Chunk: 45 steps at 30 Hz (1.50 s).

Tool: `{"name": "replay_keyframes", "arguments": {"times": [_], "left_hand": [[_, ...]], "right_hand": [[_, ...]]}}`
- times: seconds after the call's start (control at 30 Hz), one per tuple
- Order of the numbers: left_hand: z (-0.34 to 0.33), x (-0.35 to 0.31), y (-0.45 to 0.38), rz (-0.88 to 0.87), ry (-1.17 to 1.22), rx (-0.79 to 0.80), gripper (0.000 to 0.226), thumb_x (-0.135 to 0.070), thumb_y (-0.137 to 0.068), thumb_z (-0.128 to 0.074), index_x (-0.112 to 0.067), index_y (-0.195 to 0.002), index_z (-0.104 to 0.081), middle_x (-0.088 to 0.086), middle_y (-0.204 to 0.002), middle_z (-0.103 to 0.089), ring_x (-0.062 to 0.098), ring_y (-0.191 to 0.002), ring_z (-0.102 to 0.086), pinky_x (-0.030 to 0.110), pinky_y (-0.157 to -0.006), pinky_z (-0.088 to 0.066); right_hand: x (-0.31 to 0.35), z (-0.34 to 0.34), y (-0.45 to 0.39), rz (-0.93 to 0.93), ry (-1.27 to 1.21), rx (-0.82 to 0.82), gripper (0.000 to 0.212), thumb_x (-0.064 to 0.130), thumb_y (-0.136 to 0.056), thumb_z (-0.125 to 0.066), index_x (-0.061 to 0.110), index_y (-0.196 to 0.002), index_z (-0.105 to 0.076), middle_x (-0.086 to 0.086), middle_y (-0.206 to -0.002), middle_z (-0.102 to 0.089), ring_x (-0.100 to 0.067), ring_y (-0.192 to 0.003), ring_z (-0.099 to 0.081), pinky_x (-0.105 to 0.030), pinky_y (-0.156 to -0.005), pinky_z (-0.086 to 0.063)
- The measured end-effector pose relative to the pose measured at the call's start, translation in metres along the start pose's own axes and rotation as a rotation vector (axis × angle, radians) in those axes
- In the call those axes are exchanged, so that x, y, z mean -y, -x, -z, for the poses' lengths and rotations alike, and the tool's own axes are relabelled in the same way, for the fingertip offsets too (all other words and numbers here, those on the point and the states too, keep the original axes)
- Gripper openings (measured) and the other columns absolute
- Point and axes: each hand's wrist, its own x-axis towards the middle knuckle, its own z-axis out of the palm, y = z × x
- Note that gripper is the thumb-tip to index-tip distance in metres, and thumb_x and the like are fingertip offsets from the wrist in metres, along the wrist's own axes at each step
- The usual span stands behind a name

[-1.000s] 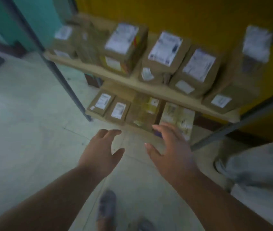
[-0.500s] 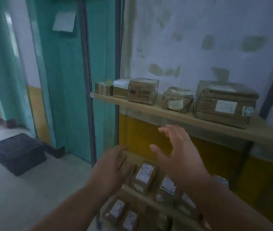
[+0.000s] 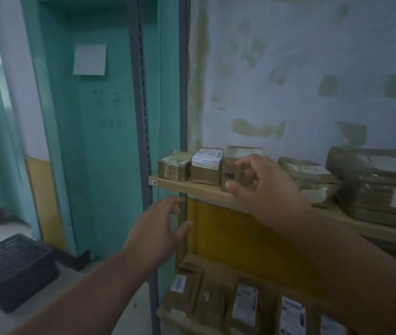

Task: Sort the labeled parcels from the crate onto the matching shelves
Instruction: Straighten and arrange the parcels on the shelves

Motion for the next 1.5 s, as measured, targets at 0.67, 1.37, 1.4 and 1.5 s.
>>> {"name": "replay_keyframes", "arguments": {"times": [0.67,1.37,1.4,1.5], "left_hand": [[0.014,0.094,-0.155,-0.218,-0.237,-0.049,0.046,-0.023,-0.095,-0.057,-0.032,-0.14,-0.053,-0.009,-0.138,-0.051,0.017,-0.123,-0.045,0.025,-0.099,-0.032],[0.039,0.089,-0.203,-0.542,-0.184,0.078,0.042,-0.02,-0.096,-0.054,-0.028,-0.137,-0.053,-0.008,-0.127,-0.052,0.015,-0.117,-0.048,0.033,-0.098,-0.044],[0.04,0.079,-0.212,-0.533,-0.124,0.084,0.039,-0.022,-0.099,-0.051,-0.029,-0.137,-0.054,-0.009,-0.128,-0.052,0.013,-0.116,-0.05,0.03,-0.096,-0.044],[0.033,0.049,-0.249,-0.478,-0.034,0.176,0.034,-0.028,-0.101,-0.05,-0.03,-0.134,-0.057,-0.008,-0.128,-0.056,0.012,-0.107,-0.057,0.027,-0.088,-0.043]], "right_hand": [[0.011,-0.115,-0.271,0.219,0.377,0.484,0.044,0.045,-0.088,-0.071,0.017,-0.121,-0.067,0.004,-0.108,-0.066,-0.009,-0.089,-0.056,-0.025,-0.079,-0.041],[0.018,-0.079,-0.206,-0.097,0.429,0.159,0.044,0.055,-0.088,-0.064,0.031,-0.124,-0.065,0.013,-0.124,-0.062,-0.003,-0.101,-0.049,-0.022,-0.087,-0.035],[0.017,-0.072,-0.196,-0.11,0.452,0.133,0.043,0.056,-0.088,-0.062,0.032,-0.123,-0.065,0.014,-0.124,-0.061,-0.002,-0.102,-0.048,-0.023,-0.087,-0.034],[0.008,-0.066,-0.173,-0.131,0.585,0.137,0.045,0.059,-0.089,-0.058,0.033,-0.125,-0.063,0.013,-0.124,-0.061,-0.006,-0.106,-0.05,-0.023,-0.084,-0.034]]}}
